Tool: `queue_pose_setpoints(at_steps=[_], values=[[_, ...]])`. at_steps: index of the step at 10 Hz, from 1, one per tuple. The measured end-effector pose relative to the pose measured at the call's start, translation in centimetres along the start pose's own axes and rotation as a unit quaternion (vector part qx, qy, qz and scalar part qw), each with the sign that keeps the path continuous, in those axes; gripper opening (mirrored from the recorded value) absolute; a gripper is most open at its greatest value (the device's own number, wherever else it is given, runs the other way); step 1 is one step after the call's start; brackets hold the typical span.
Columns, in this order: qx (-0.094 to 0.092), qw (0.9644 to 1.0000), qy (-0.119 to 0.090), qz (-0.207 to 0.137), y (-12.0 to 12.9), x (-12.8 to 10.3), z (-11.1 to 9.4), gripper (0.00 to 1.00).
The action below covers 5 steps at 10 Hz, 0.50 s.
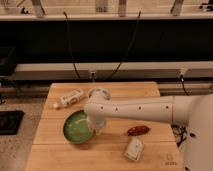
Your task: Drag the ceramic bowl in a circle
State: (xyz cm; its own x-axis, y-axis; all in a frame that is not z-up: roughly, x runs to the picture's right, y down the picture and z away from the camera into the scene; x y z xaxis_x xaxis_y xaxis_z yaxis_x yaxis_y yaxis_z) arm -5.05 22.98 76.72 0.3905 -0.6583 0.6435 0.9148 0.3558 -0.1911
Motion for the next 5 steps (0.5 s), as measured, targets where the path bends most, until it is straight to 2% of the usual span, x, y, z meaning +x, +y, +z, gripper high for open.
queue_pose_setpoints(at_steps=[5], values=[[0.002,1.0,-0.002,0.0,-0.21,-0.15,-0.03,0.01]])
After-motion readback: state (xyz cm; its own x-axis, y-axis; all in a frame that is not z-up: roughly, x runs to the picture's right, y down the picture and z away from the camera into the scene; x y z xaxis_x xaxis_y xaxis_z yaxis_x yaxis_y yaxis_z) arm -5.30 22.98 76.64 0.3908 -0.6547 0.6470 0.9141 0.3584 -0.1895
